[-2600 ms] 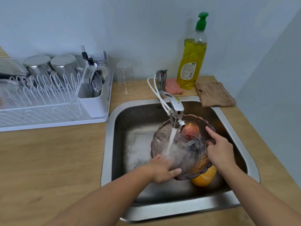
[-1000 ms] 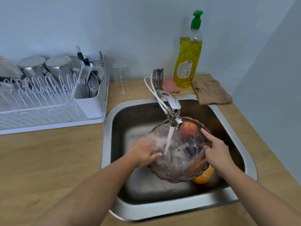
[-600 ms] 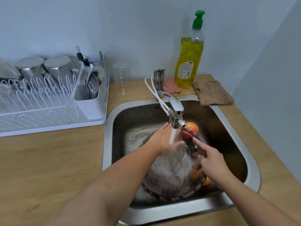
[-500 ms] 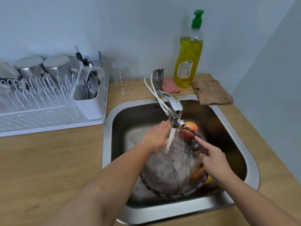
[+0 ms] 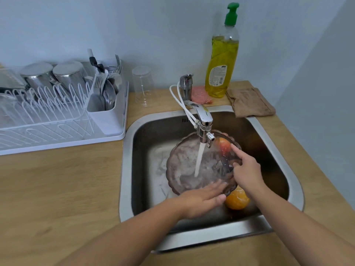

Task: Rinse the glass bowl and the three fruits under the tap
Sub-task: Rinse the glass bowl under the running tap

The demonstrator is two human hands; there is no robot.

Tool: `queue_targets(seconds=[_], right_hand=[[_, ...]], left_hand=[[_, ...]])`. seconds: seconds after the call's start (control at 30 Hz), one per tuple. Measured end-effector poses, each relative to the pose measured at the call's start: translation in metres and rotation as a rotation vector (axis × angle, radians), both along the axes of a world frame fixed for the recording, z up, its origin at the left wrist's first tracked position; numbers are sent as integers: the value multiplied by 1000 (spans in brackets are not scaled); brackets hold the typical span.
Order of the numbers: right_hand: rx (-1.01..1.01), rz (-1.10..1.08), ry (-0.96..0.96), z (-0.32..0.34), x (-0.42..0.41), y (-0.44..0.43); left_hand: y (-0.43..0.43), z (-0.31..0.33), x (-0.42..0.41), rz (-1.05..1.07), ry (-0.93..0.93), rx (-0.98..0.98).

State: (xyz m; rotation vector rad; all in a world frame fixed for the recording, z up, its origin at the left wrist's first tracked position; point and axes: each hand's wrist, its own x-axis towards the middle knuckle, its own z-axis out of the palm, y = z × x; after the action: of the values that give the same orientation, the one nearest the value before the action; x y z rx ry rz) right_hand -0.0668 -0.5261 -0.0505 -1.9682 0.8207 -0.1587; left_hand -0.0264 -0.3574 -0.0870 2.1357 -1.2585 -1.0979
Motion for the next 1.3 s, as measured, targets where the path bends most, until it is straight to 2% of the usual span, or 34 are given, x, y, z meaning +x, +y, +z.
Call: queue_targets(seconds=[0.03,0.13,0.23,0.33,0.37,0.43,0.53,0.6,0.7,0.73,0.87,1.03,1.13,1.3], right_hand=[[11,19,10,-1,0,2],[61,68,13,-6,-4,10],[74,69,-10,-6,-9,12],[60,15,-42,-3,-11,6],[53,0,-52,-1,-10,4],[41,-14,-66,2,-8,3],[12,-18,-74,5,-4,6],[11,-3,-74,4,-2,10],[96,30,-81,4,0,16],[112,33,-89,5,0,17],[163,24,-103,4,-3,19],[98,-66,-101,6,-4,6],[57,-60,-95,4,0,4],[3,-96,-94,-1,7,7]], left_hand=[[-3,-1,6,11,-24,7],[-9,-5,36,31,-333,105],[1,-9,69,92,-521,142],[17,-9,83,4,-753,254],[19,-8,81,-16,-746,311],[19,-4,68,8,-572,322],[8,1,32,68,-182,154],[-10,6,13,67,-80,25],[-39,12,8,103,-133,-297],[-44,9,15,117,-185,-293],[-30,-3,66,121,-552,145],[22,7,99,-8,-853,394],[34,5,81,-2,-729,406],[11,19,11,88,-195,142]])
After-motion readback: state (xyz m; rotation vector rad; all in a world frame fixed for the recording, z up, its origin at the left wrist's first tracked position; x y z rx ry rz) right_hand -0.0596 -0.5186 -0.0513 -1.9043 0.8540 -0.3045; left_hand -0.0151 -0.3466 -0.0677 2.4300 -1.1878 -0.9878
